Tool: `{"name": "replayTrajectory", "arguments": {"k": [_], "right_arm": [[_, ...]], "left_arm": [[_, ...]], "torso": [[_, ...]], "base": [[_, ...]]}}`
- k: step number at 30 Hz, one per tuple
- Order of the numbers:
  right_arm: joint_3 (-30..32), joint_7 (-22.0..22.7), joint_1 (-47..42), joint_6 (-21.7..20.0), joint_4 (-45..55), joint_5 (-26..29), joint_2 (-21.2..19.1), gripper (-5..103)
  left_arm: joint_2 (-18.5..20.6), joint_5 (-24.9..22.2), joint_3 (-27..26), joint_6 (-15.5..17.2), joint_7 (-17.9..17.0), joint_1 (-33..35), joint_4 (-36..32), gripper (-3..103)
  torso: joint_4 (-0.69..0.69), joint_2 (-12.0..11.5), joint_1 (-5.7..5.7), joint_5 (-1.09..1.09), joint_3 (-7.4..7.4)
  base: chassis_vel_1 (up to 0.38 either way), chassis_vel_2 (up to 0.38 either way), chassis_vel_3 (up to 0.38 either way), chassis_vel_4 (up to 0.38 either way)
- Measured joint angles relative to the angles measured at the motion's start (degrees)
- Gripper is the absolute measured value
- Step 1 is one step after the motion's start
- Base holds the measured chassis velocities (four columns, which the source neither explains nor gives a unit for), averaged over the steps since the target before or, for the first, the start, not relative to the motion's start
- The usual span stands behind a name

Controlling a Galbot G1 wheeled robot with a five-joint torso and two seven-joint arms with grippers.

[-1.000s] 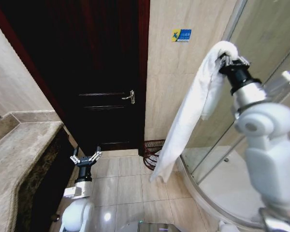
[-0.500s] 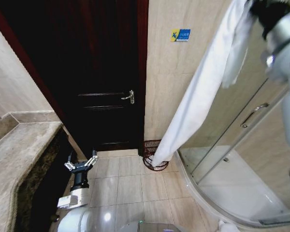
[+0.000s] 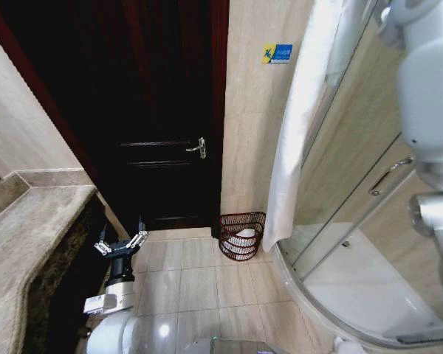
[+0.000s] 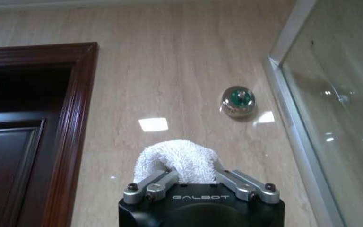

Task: Discard the used towel into the hamper.

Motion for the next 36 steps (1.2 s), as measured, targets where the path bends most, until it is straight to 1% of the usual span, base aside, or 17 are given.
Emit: {"name": "replayTrajectory", "arguments": {"k": [3, 4, 6, 8, 10, 11, 17, 20, 21, 23, 27, 31, 33, 34, 36], "right_arm": [[0.2, -2.3, 1.3, 0.6, -4.1, -2.0, 2.2, 5], [0.2, -2.3, 1.3, 0.6, -4.1, -2.0, 2.2, 5], [0.5, -3.1, 2.0, 1.4, -7.3, -3.7, 4.4, 5], [0.6, -3.5, 2.1, 1.6, -8.1, -4.3, 4.9, 5], [1.0, -4.7, 1.8, 2.7, -10.9, -7.3, 6.4, 5], [1.3, -4.7, 1.1, 2.8, -11.1, -7.9, 6.8, 5], [1.9, -4.4, -4.0, 2.4, -7.9, -8.3, 6.3, 5], [2.0, -3.2, -8.4, 1.8, -4.8, -7.1, 5.5, 5], [2.0, -3.2, -8.4, 1.8, -4.8, -7.1, 5.5, 5], [1.3, -3.0, -11.4, 2.6, -3.4, -6.6, 5.0, 5], [0.9, -2.5, -14.1, 3.1, -2.2, -6.7, 4.5, 5], [0.9, -1.9, -14.8, 3.2, -1.2, -6.6, 4.2, 5], [0.9, -0.9, -15.2, 3.2, -0.3, -6.1, 4.1, 5], [0.9, -0.9, -15.2, 3.2, -0.3, -6.1, 4.1, 5], [1.0, 0.1, -15.9, 3.2, -0.1, -5.9, 4.1, 5]], "left_arm": [[0.3, -0.1, 0.1, 0.0, 0.1, 0.0, -0.3, 100], [0.3, -0.1, 0.1, 0.0, 0.1, 0.0, -0.3, 100], [0.4, 0.0, 0.4, 0.2, 0.3, -0.2, -0.8, 100], [0.5, 0.0, 0.4, 0.3, 0.3, -0.2, -0.9, 100], [1.0, 0.1, 0.6, 0.3, 0.4, -0.2, -0.9, 100], [1.1, 0.1, 0.6, 0.3, 0.5, -0.2, -0.9, 100], [1.5, 0.0, 0.3, 0.2, 0.7, -0.3, 0.1, 100], [2.2, -0.3, 0.3, -0.2, 0.9, -0.1, 0.6, 100], [2.2, -0.3, 0.3, -0.2, 0.9, -0.1, 0.6, 100], [2.5, -0.8, 0.3, -0.5, 1.0, 0.0, 0.7, 100], [2.2, -0.9, 0.3, -0.7, 1.3, 0.1, 0.9, 100], [2.1, -0.9, 0.2, -0.7, 1.5, 0.4, 0.8, 100], [2.3, -0.9, -0.2, -0.7, 1.5, 0.5, 0.7, 100], [2.3, -0.9, -0.2, -0.7, 1.5, 0.5, 0.7, 100], [2.5, -0.9, -0.3, -0.6, 1.4, 0.4, 0.4, 100]], "torso": [[0.00, 0.0, 0.00, 0.00, 0.00], [0.00, 0.0, 0.00, 0.00, 0.00], [0.02, 0.0, 0.00, -0.02, 0.00], [0.02, 0.0, 0.00, -0.04, -0.01], [0.02, 0.0, 0.00, -0.03, 0.00], [0.03, 0.0, 0.00, -0.02, 0.00], [0.02, 0.0, 0.00, -0.01, 0.00], [0.00, 0.0, 0.00, 0.02, 0.00], [0.00, 0.0, 0.00, 0.02, 0.00], [0.01, 0.0, -0.01, -0.01, -0.01], [0.03, 0.0, 0.00, 0.00, 0.00], [0.02, -0.1, -0.07, -0.01, -0.08], [0.01, -1.0, -0.46, -0.02, -0.55], [0.01, -1.0, -0.46, -0.02, -0.55], [0.02, -2.1, -0.97, -0.02, -1.12]], "base": [[0.000, 0.000, 0.000, 0.000], [0.000, 0.000, 0.000, 0.000], [0.000, 0.000, 0.000, 0.000], [0.000, 0.000, 0.000, 0.000], [0.000, 0.000, 0.000, 0.000], [0.000, 0.000, 0.000, 0.000], [0.000, 0.000, 0.000, 0.000], [0.000, 0.000, 0.000, 0.000], [0.000, 0.000, 0.000, 0.000], [0.000, 0.000, 0.000, 0.000], [0.000, 0.000, 0.000, 0.000], [0.000, 0.000, 0.000, 0.000], [0.000, 0.000, 0.000, 0.000], [0.000, 0.000, 0.000, 0.000], [0.000, 0.000, 0.000, 0.000]]}}
